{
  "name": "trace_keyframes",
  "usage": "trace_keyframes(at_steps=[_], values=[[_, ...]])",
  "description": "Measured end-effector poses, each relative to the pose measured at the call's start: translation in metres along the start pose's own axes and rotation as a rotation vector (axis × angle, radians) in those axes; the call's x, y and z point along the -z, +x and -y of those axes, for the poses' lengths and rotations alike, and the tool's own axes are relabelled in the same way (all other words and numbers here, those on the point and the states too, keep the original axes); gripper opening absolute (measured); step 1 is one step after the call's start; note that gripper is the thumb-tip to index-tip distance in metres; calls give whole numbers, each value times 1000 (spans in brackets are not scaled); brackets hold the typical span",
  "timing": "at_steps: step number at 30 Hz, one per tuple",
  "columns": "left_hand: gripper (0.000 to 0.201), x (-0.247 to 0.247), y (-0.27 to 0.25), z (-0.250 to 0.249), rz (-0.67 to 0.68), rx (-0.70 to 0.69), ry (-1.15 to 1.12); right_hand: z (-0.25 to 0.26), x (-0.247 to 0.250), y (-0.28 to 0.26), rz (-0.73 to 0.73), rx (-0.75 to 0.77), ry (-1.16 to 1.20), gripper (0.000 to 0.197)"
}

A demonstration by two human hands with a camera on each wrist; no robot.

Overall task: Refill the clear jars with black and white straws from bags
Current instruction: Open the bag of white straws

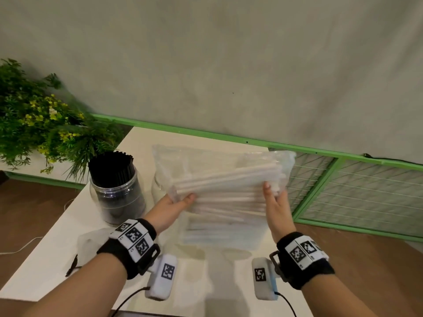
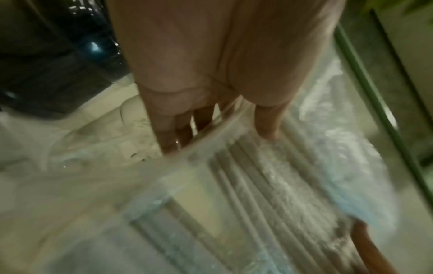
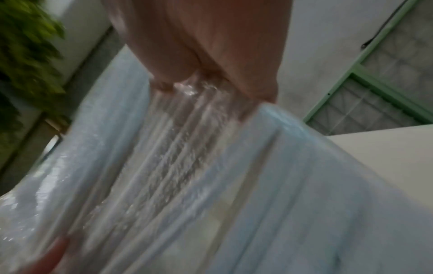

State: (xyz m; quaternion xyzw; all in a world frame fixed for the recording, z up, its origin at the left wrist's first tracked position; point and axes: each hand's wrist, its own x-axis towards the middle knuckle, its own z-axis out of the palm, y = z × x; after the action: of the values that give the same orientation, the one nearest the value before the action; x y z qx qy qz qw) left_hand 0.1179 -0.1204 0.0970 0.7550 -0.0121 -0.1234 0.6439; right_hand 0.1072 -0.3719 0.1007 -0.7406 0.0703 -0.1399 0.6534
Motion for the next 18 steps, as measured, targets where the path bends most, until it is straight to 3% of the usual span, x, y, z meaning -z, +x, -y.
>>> trace_keyframes(at_steps=[2, 5, 9, 11, 13, 14, 16, 17, 18], values=[[20, -4, 0, 1, 13, -19, 28, -7, 0, -3, 20, 0, -21, 71], [13, -4, 4, -3, -40, -34, -5, -2, 5, -3, -33, 58, 10, 44], [19, -7, 2, 2, 72, 60, 93, -18, 2, -6, 17, -23, -18, 47], [13, -5, 2, 6, 67, 72, 109, -20, 1, -7, 13, -28, 4, 30], [16, 0, 0, 3, 65, 63, 126, -15, 2, -8, 29, 1, 9, 27], [28, 3, -1, 1, 74, 50, 122, -12, 3, -8, 33, 7, 20, 28], [75, 6, 0, 1, 83, 9, 141, -9, 5, -7, 15, 26, 44, 31], [88, 8, 0, 2, 93, -6, 150, -8, 6, -6, 7, 32, 64, 35], [84, 8, 0, 3, 104, -20, 156, -7, 7, -4, 2, 40, 91, 39]])
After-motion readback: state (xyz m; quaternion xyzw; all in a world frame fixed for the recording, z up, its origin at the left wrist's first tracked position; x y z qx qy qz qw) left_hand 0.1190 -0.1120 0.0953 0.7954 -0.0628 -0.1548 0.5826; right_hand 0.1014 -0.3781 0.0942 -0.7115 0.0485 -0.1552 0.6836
